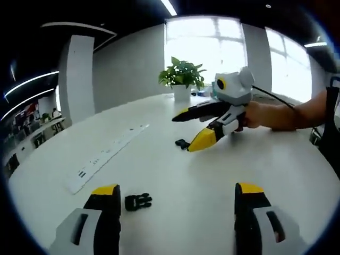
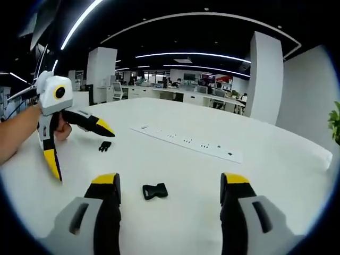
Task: Snap the two parts of the plastic buckle together until the buckle closes and remains connected.
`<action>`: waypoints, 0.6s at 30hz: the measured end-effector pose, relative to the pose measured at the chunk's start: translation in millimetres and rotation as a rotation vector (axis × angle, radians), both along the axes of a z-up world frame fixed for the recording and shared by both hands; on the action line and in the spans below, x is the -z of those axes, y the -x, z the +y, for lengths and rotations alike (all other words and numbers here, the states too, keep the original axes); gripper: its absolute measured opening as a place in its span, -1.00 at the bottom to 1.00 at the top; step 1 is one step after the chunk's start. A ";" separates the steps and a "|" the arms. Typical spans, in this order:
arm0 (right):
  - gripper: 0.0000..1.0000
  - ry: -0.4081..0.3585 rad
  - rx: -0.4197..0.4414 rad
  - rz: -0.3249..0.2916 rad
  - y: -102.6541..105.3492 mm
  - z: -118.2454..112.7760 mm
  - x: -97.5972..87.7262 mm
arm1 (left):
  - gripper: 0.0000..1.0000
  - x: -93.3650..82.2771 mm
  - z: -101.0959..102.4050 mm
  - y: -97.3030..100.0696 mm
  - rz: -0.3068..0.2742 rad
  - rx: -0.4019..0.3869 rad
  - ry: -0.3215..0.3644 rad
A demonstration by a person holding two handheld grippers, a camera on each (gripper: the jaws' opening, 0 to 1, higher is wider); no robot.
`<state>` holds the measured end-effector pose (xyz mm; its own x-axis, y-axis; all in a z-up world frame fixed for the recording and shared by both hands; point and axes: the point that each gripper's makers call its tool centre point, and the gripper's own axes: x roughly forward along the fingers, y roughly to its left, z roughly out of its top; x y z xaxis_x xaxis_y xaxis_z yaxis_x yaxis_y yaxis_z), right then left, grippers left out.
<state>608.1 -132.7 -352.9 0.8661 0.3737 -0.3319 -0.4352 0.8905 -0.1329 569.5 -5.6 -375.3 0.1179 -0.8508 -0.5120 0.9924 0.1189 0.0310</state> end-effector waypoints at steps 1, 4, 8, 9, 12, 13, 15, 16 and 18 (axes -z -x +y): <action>0.51 -0.004 0.001 -0.005 0.1 -1.3 -1.5 | 0.76 -1.8 2.0 2.4 -0.015 0.045 -0.024; 0.49 -0.012 0.001 -0.015 0.0 -1.9 -4.1 | 0.69 -12.6 6.3 10.7 0.020 0.129 -0.030; 0.48 -0.013 -0.005 -0.020 -3.2 -0.6 -4.8 | 0.57 -23.4 12.6 2.6 0.008 0.170 -0.053; 0.47 -0.014 -0.007 -0.021 -3.9 0.4 -4.9 | 0.55 -22.2 14.7 1.3 -0.005 0.182 -0.076; 0.45 -0.013 -0.014 -0.024 -5.1 4.4 -5.2 | 0.50 -19.5 18.7 -2.3 -0.017 0.214 -0.114; 0.45 -0.013 -0.018 -0.024 -4.5 6.3 -5.4 | 0.45 -18.2 20.1 -6.4 -0.029 0.218 -0.128; 0.47 -0.013 -0.022 -0.021 -3.1 8.3 -5.3 | 0.41 -14.9 21.5 -11.0 -0.035 0.220 -0.143; 0.49 -0.013 -0.013 -0.024 -2.9 7.3 -6.0 | 0.40 -12.1 23.3 -13.6 -0.036 0.223 -0.157; 0.48 -0.017 -0.007 -0.023 -1.9 6.0 -8.6 | 0.39 -7.1 27.5 -15.6 -0.036 0.239 -0.192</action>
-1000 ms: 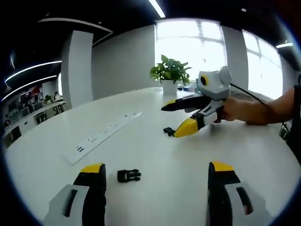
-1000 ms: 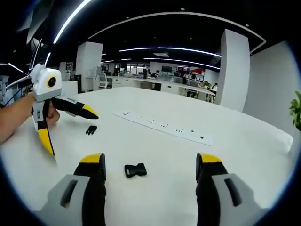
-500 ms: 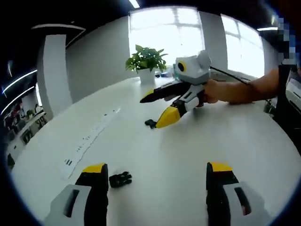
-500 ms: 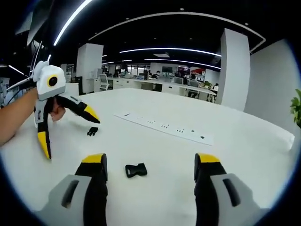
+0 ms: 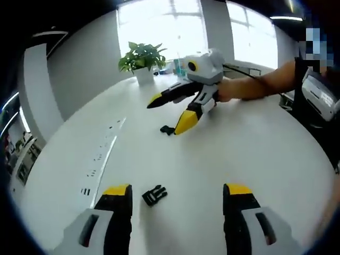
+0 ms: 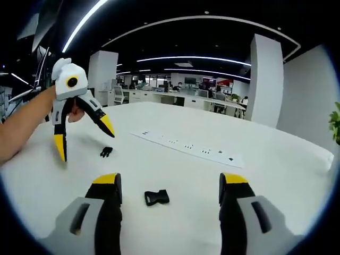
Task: Snap the two parts of the plastic buckle together until the buckle closes and remains connected.
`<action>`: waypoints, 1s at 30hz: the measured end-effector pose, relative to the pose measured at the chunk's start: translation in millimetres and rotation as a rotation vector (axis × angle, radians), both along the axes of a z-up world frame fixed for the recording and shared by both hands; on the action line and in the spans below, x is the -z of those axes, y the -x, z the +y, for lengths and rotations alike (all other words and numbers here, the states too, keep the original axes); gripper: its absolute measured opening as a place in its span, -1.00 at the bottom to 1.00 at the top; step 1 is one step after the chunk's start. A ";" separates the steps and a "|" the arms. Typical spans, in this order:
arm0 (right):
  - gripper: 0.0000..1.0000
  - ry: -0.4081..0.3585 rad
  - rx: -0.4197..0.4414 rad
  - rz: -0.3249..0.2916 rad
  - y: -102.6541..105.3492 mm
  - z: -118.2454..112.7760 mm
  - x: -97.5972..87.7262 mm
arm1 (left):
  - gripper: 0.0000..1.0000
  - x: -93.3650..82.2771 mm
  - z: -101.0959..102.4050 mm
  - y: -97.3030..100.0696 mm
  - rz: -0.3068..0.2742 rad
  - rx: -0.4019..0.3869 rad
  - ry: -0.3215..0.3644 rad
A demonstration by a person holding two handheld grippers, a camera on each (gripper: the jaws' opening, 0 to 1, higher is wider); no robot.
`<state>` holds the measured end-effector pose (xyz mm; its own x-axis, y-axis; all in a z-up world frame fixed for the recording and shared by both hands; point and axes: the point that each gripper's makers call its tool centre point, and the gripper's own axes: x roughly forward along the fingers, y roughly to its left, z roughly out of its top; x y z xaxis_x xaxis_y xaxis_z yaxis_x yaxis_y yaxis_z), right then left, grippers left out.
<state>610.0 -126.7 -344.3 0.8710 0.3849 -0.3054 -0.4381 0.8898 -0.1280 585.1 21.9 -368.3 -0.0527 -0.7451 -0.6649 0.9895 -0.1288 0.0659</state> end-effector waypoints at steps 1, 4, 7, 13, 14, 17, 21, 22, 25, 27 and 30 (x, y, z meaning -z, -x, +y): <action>0.48 -0.008 0.007 0.002 0.7 -1.0 -1.1 | 0.37 0.6 0.6 -1.1 -0.007 0.011 -0.007; 0.42 -0.014 -0.002 0.012 1.9 0.4 1.0 | 0.15 0.5 -1.7 -4.8 -0.025 0.050 -0.022; 0.40 -0.014 -0.007 0.015 1.5 0.2 3.1 | 0.11 2.2 -2.1 -10.6 -0.044 0.073 -0.059; 0.38 -0.020 -0.020 0.020 1.9 3.2 6.5 | -0.04 4.9 1.5 -24.7 -0.073 0.083 -0.097; 0.38 -0.016 -0.023 0.020 1.4 4.1 7.7 | -0.09 3.8 0.0 -29.5 -0.070 0.075 -0.078; 0.36 -0.009 -0.029 0.023 -0.1 5.9 11.1 | -0.27 5.7 -2.2 -32.8 -0.085 0.075 -0.065; 0.35 -0.013 -0.030 0.021 1.1 7.1 10.3 | -0.34 8.7 -1.5 -36.2 -0.084 0.068 -0.069; 0.34 -0.014 -0.031 0.018 1.6 7.8 9.3 | -0.36 8.2 -1.9 -34.9 -0.073 0.071 -0.061; 0.33 -0.013 -0.035 0.013 3.4 9.2 7.7 | -0.37 8.0 -4.3 -32.4 -0.051 0.070 -0.045; 0.32 -0.015 -0.038 0.012 4.5 9.6 7.3 | -0.37 8.4 -4.5 -32.3 -0.026 0.050 -0.037; 0.31 -0.013 -0.037 0.010 4.6 7.8 6.7 | -0.41 11.2 -1.7 -22.2 0.059 0.044 -0.024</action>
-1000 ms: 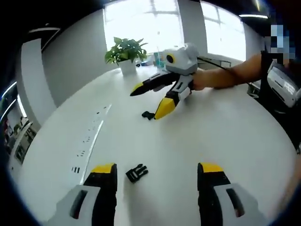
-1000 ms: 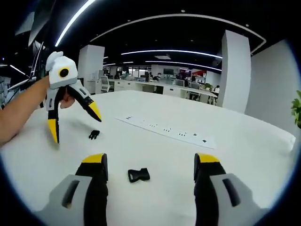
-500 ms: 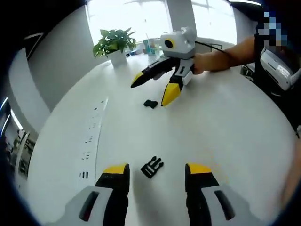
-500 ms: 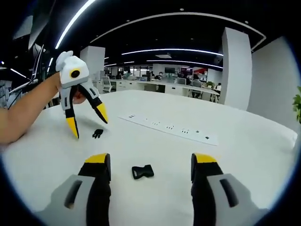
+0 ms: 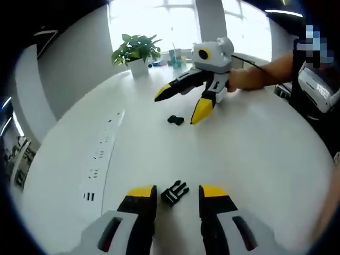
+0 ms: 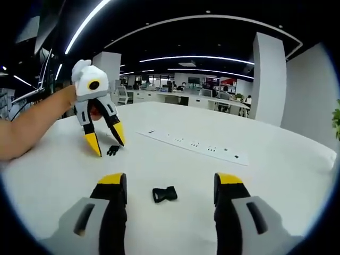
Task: Snap the two parts of the plastic buckle together until the buckle closes and remains connected.
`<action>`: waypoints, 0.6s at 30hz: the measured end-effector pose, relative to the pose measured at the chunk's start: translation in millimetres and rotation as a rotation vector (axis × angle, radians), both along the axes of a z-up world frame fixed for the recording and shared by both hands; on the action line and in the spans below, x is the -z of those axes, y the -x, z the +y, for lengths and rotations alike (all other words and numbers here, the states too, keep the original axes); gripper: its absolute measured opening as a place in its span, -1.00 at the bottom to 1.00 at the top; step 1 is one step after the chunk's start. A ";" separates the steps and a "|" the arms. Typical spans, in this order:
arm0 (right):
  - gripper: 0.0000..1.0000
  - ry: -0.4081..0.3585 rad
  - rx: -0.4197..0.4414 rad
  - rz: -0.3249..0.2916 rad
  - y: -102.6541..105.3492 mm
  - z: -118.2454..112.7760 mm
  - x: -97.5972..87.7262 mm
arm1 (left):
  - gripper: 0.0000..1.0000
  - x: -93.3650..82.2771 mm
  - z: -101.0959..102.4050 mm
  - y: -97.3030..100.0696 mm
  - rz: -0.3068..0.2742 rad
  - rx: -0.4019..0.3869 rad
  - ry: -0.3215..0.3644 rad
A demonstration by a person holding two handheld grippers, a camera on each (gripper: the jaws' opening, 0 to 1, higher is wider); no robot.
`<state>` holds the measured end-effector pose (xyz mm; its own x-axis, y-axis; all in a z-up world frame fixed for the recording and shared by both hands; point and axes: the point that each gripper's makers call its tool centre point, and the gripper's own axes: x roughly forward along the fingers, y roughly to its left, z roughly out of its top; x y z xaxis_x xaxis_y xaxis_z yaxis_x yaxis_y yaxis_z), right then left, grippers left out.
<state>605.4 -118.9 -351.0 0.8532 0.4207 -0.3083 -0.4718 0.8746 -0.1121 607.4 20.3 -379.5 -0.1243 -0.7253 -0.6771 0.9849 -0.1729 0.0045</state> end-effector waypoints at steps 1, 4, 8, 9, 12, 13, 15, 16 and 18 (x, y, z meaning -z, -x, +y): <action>0.31 0.000 0.001 -0.001 0.1 -0.7 -0.3 | -0.43 0.3 1.5 0.6 0.009 0.000 0.003; 0.30 0.000 0.002 -0.002 0.2 -1.7 -0.5 | -0.44 1.6 2.9 0.5 0.041 -0.015 0.012; 0.30 0.001 -0.001 0.000 0.3 -1.0 0.1 | -0.43 1.5 3.2 0.7 0.054 -0.022 0.014; 0.30 0.003 -0.001 0.000 0.3 -1.2 0.2 | -0.43 1.5 4.3 0.6 0.054 -0.026 0.012; 0.29 0.007 0.003 0.002 0.2 -2.9 0.6 | -0.43 1.4 4.2 -2.4 0.055 -0.026 0.008; 0.28 0.006 0.003 0.003 0.3 -2.9 0.7 | -0.43 1.2 4.1 -3.0 0.053 -0.026 0.008; 0.26 0.008 0.002 0.008 1.0 -2.9 1.7 | -0.44 1.3 3.3 -3.7 0.055 -0.030 0.008; 0.23 0.011 0.005 0.013 1.3 -3.3 2.6 | -0.44 1.3 2.9 -3.9 0.056 -0.030 0.008; 0.22 0.018 0.011 0.020 1.8 -4.9 4.0 | -0.46 1.4 2.6 0.0 0.061 -0.032 0.006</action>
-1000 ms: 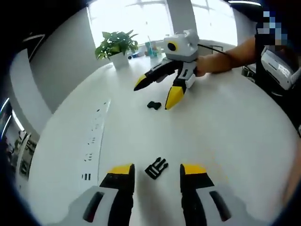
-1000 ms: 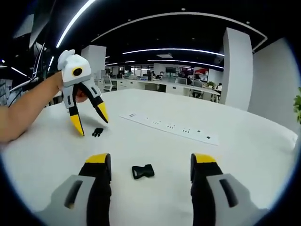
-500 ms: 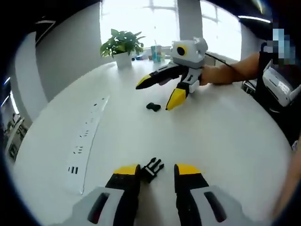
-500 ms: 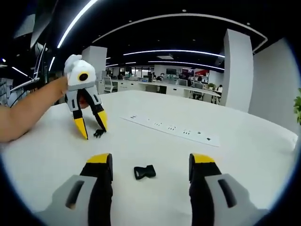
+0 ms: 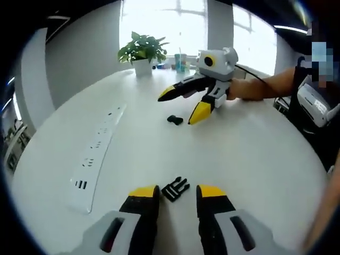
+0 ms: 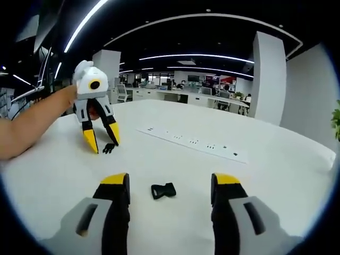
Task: Snap the two parts of the plastic buckle together until the buckle closes and remains connected.
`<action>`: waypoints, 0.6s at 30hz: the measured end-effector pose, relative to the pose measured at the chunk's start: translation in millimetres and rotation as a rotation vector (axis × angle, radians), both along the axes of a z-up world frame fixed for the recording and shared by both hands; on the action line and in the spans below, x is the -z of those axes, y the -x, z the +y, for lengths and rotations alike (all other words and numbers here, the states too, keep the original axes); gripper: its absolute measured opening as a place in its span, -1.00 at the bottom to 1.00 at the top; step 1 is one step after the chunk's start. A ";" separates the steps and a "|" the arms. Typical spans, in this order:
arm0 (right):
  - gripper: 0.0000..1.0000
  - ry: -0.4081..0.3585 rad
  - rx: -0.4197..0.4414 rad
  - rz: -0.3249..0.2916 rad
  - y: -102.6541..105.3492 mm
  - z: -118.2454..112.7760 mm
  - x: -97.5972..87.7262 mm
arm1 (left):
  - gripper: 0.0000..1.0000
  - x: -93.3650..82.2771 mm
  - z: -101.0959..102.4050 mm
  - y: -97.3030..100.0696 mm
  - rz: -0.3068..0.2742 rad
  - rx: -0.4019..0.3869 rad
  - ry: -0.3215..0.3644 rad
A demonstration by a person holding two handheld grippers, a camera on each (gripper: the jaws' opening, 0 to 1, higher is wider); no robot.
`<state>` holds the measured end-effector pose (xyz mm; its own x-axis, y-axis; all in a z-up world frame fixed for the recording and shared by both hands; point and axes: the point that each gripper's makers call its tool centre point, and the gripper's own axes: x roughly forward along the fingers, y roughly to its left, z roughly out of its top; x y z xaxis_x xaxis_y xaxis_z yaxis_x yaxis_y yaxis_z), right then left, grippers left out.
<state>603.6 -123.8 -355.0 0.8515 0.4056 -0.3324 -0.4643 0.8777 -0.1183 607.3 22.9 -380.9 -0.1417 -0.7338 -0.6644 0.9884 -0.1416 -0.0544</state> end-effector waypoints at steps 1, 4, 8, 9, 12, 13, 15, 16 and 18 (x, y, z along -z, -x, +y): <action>0.22 0.004 0.003 0.001 -0.2 -1.0 0.5 | -0.49 -0.1 0.2 0.9 0.002 -0.001 -0.001; 0.25 0.017 0.018 0.004 -1.5 -6.0 3.2 | -0.56 -1.0 -0.6 3.5 0.038 -0.007 0.001; 0.25 0.028 0.028 0.010 -1.8 -9.1 4.4 | -0.61 -1.1 0.9 1.6 0.044 -0.013 0.000; 0.25 0.028 0.029 0.012 -2.0 -9.2 4.7 | -0.62 -1.3 1.7 1.5 0.045 -0.014 0.001; 0.24 0.034 0.032 0.017 -2.3 -8.8 6.4 | -0.65 -0.6 2.1 3.3 0.040 -0.010 0.000; 0.24 0.034 0.031 0.017 -2.1 -8.5 6.5 | -0.65 -0.8 2.2 4.5 0.040 -0.009 0.000; 0.24 0.030 0.030 0.015 -1.3 -7.8 6.1 | -0.65 -0.8 2.3 6.8 0.039 -0.003 -0.001; 0.24 0.027 0.029 0.013 -1.3 -7.7 5.8 | -0.65 -0.5 2.6 9.5 0.038 0.003 -0.002; 0.25 0.015 0.023 0.011 -0.8 -6.4 4.6 | -0.67 -1.3 2.5 13.4 0.032 0.026 0.007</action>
